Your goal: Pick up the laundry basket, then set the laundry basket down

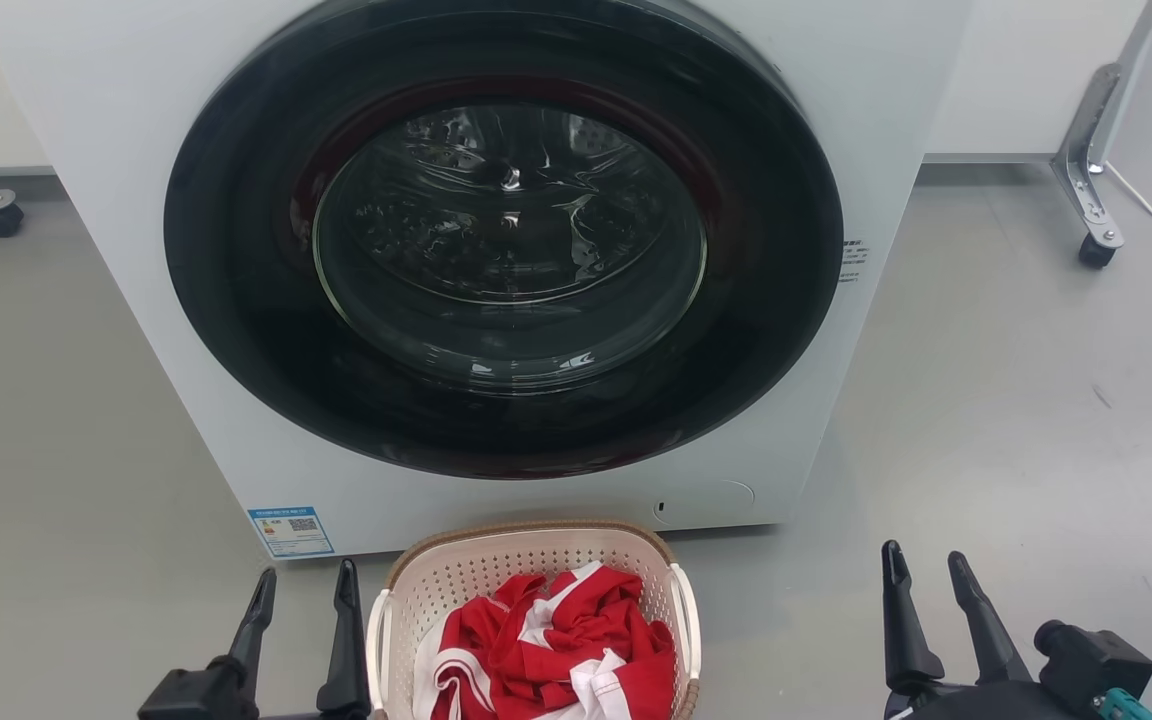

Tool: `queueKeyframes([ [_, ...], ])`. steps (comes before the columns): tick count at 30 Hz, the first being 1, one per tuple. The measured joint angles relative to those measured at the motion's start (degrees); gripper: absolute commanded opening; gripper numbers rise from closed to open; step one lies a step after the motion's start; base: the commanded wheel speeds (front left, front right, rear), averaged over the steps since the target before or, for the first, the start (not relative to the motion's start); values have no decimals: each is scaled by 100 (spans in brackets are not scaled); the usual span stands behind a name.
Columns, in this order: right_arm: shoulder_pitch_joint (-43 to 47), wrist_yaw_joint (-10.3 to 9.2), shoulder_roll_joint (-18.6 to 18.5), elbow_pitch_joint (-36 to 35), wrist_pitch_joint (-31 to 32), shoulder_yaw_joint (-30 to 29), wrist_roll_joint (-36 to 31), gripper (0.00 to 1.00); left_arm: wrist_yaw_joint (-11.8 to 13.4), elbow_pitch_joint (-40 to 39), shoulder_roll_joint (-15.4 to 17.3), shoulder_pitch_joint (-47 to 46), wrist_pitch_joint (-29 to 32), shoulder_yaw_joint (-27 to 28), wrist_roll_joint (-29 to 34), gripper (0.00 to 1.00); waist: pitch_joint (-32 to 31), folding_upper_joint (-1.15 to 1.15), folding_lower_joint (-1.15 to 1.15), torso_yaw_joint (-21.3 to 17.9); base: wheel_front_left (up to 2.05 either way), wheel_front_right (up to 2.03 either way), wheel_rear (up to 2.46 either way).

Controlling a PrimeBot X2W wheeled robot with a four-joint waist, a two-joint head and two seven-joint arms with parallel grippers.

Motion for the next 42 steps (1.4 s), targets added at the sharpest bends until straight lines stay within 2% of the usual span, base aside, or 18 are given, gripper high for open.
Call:
queueKeyframes([
  [23, 112, -327, -15, -475, -506, 452, -2118, 100, 344, -398, -2, 146, -505, -341, 2186, 100, 21, 0, 0, 1, 0, 0, 0],
  [42, 118, -327, -13, -489, -523, 425, -2145, 100, 344, -388, -12, 231, -505, -312, 2128, 100, 34, 0, 0, -3, 0, 0, 0],
])
